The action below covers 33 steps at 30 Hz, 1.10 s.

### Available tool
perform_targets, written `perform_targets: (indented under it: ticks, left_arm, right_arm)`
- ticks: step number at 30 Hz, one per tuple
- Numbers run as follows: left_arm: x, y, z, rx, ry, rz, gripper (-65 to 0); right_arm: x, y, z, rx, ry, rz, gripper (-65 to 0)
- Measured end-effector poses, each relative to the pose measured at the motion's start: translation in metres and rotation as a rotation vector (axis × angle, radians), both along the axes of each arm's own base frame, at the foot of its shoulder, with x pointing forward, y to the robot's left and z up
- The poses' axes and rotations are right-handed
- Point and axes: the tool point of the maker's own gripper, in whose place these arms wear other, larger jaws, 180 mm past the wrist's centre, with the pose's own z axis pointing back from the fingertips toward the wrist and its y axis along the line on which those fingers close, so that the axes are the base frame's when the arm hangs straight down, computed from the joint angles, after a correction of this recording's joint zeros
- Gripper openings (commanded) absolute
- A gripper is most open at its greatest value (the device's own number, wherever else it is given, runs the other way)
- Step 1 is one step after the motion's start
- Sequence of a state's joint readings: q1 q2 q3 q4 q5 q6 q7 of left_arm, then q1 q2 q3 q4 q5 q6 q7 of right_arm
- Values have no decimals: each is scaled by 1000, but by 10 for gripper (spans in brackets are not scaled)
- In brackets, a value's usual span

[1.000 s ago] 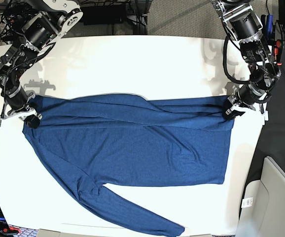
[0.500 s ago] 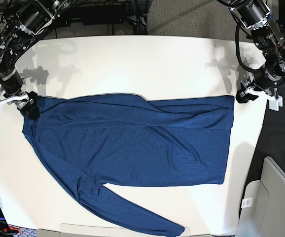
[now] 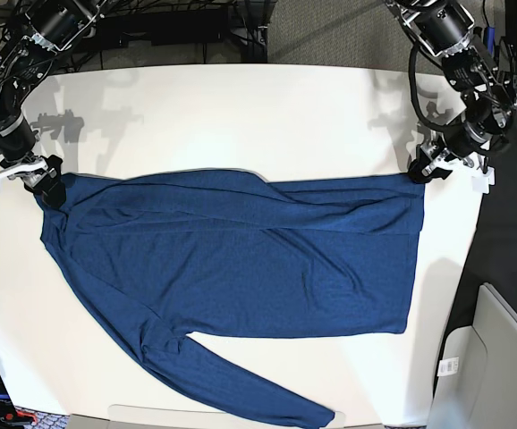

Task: Fold the T-shirt properly
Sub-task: 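Lift the shirt with both grippers and drag it toward the robot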

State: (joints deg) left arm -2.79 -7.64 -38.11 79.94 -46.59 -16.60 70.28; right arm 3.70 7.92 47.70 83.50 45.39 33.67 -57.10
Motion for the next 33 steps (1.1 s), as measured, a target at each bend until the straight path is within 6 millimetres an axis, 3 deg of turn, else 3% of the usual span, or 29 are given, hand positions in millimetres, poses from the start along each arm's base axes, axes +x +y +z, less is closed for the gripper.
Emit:
perform_targets:
  ticks: [9, 13, 15, 18, 19, 33]
  left_arm:
    - [22, -11, -1, -59, -47, 31, -439]
    - [30, -25, -5, -81, -58, 5, -442]
    - [33, -27, -4, -79, -66, 2, -484]
    - [32, -27, -7, -60, -54, -4, -634]
    - [30, -28, -8, -58, -50, -6, -650]
    - [23, -11, -9, -26, -31, -9, -649]
  right_arm:
    - [-1, 2, -3, 7, 5, 0, -249]
    - [0, 3, -3, 7, 5, 2, -249]
    - [-4, 2, -6, 6, 14, 0, -249]
    - [-9, 2, -10, 6, 28, -1, -249]
    - [-9, 2, -10, 6, 30, 0, -249]
    - [-16, -4, -30, -95, 146, -4, -249]
